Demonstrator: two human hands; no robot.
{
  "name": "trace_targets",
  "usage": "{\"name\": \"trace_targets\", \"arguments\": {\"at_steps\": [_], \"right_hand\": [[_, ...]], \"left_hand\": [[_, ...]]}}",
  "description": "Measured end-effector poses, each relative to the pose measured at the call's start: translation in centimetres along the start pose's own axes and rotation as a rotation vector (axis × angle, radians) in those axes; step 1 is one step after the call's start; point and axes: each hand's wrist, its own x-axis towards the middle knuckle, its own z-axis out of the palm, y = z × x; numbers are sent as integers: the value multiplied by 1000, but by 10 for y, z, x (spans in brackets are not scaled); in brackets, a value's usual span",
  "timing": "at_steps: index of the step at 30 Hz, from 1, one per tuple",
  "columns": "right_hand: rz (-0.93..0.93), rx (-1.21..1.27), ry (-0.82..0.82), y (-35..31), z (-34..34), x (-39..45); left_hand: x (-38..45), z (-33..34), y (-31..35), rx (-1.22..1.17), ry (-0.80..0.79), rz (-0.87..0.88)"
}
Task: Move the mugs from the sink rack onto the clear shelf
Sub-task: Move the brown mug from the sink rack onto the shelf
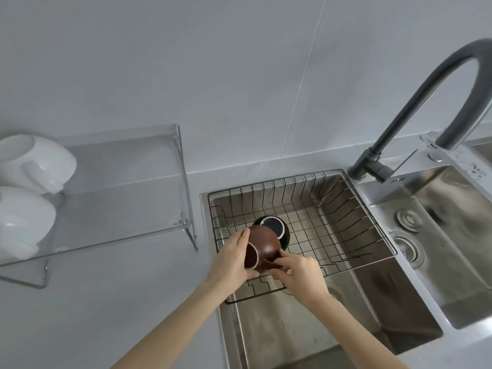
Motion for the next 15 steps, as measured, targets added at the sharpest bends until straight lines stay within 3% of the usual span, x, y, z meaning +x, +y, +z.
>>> {"name": "trace_targets", "arguments": {"at_steps": [5, 9, 15], "right_hand": [[-10, 75, 90, -31, -42, -5], [-95, 193, 132, -77, -88, -2], [-203, 407, 66, -152, -133, 27]], "left_hand": [[-12, -41, 15, -10, 43, 41], [-33, -104, 31, -14, 166, 85], [-55, -206, 39, 1, 359, 116]]}}
